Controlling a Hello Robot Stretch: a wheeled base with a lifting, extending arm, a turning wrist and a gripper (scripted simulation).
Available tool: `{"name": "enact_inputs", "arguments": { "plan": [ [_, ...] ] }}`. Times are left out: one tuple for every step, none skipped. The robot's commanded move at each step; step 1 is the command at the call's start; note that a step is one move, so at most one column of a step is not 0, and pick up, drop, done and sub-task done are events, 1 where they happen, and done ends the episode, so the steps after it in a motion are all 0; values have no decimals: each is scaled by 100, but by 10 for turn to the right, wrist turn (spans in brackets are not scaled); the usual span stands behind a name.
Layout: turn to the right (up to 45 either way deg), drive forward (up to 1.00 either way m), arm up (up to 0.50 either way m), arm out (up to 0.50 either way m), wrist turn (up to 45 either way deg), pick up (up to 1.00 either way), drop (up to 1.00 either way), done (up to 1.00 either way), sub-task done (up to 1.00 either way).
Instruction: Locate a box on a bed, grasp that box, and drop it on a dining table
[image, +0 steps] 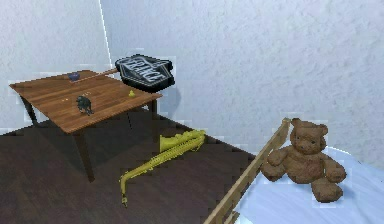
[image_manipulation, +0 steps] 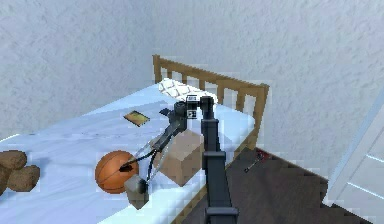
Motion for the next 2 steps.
{"name": "enact_inputs", "arguments": {
  "plan": [
    [0,0,0,0,450,0,0,0,0],
    [0,0,0,0,450,0,0,0,0]
  ]
}}
